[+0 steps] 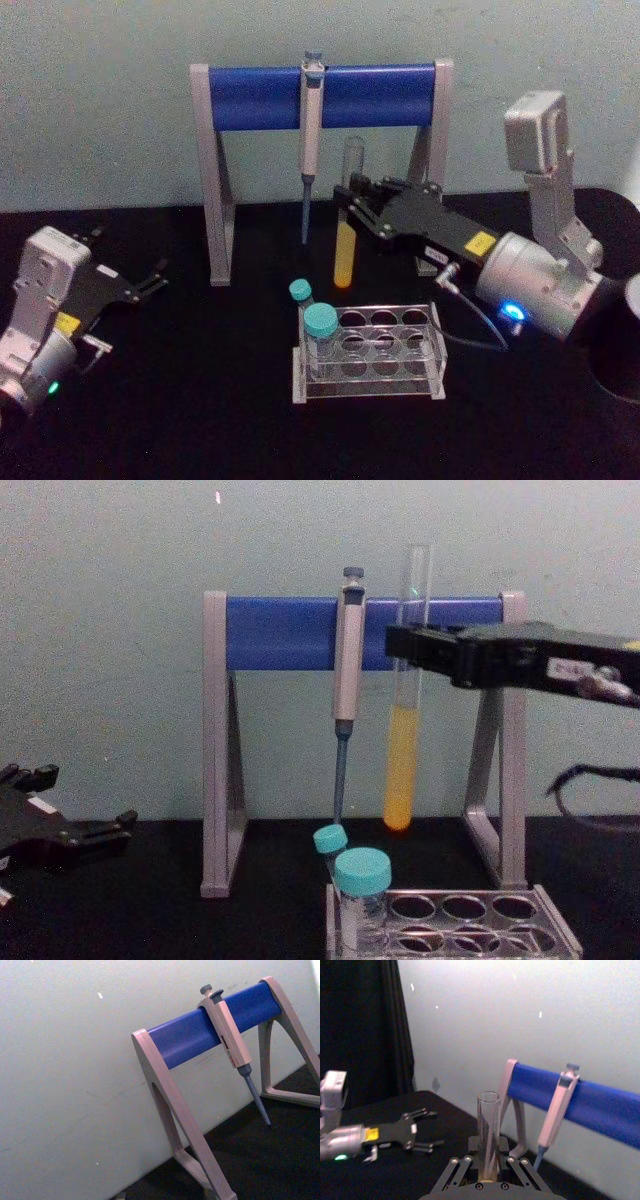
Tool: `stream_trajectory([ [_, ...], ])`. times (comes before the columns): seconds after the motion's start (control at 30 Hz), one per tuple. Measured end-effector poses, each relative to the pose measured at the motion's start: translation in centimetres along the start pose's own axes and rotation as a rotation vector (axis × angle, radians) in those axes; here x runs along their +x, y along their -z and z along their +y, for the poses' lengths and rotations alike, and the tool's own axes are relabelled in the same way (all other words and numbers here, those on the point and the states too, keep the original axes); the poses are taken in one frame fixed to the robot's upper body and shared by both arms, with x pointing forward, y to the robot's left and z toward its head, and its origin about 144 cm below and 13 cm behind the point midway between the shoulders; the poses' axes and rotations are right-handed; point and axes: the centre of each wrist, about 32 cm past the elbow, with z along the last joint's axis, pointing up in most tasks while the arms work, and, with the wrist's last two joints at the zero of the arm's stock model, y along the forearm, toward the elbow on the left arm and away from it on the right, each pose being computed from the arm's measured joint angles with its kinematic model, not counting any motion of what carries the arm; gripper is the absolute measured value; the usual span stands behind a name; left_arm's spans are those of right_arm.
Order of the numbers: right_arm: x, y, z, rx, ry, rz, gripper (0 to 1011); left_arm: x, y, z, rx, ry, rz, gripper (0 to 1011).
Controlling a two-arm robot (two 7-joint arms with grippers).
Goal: Pick up the test tube from the test tube rack, shake it, then place it back into the test tube rack.
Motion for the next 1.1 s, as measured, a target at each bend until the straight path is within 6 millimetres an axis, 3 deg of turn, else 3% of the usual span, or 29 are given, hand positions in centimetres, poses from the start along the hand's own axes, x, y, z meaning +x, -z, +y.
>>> stream_trajectory([
  [0.2,0.8,-0.3,1.1,0.009,0.040,-0.029,221,0.0,0.0,0.0,0.000,0.000,0.000,1001],
  [1.1,1.8,-0.3,0.0,-0.005,0.120,-0.028,221,0.0,0.0,0.0,0.000,0.000,0.000,1001],
])
